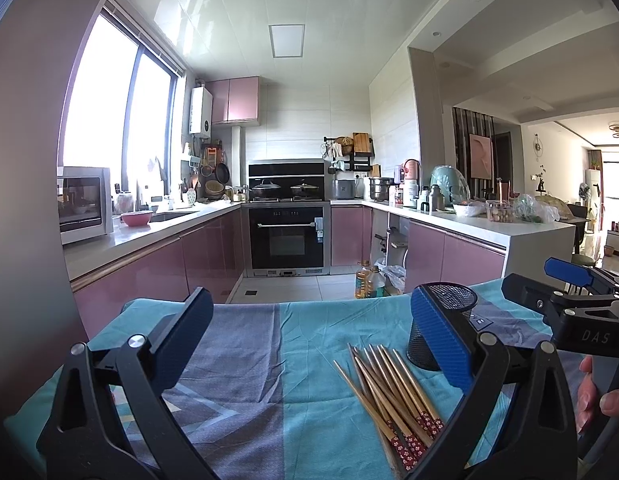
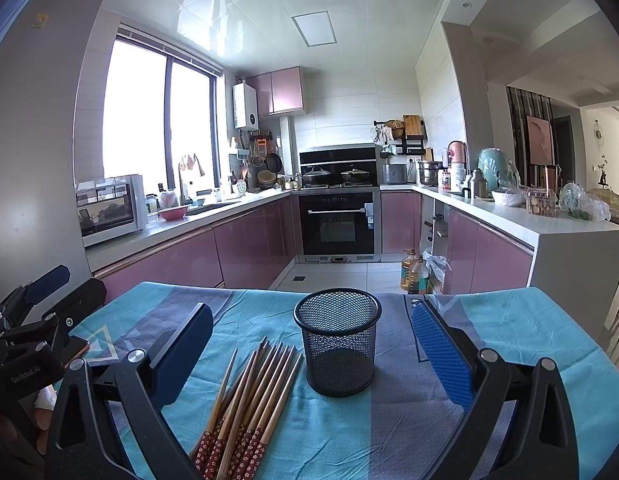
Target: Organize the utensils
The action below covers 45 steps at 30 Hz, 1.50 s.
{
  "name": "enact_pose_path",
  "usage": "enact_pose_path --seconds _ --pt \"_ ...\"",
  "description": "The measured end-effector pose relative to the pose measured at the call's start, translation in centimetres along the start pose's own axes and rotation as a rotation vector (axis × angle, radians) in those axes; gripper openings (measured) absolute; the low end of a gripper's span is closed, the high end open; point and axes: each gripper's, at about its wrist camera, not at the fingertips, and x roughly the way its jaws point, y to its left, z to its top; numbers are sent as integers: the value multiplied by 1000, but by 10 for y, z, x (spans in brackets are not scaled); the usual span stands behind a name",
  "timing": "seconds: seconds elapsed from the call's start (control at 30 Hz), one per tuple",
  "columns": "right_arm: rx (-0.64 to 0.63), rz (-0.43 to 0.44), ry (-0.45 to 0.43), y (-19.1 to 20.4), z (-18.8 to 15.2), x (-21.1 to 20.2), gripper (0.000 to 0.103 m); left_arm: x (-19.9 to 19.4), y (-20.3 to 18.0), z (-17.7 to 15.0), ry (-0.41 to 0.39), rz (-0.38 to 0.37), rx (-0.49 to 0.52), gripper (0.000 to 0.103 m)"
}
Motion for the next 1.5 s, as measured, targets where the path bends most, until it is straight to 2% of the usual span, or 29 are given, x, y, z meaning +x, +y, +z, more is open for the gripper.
enact_pose_path --seconds 0.6,0.7,0.87,0.97,1.13,1.17,1.2,1.33,1.5 --pt "9 13 20 -2 -2 5 97 13 -3 -3 35 -11 7 97" --pt "13 32 47 -2 -4 9 97 16 -4 -4 51 -13 13 97" --pt "25 79 140 0 -11 25 97 25 -5 -9 103 -26 23 97" --pt "29 108 217 3 -19 40 97 39 -5 -15 176 -36 32 97" --pt "51 143 358 0 -39 65 95 69 -4 -34 336 -100 45 97" --pt "54 149 381 0 -43 69 93 75 -5 -39 364 -106 52 97" --pt "58 152 410 0 -47 74 86 80 -6 -43 392 -118 57 97" --pt "70 161 494 -1 -57 91 71 104 -12 -61 496 -169 68 88" --pt "55 171 572 5 -65 109 65 130 -19 -80 627 -217 73 75"
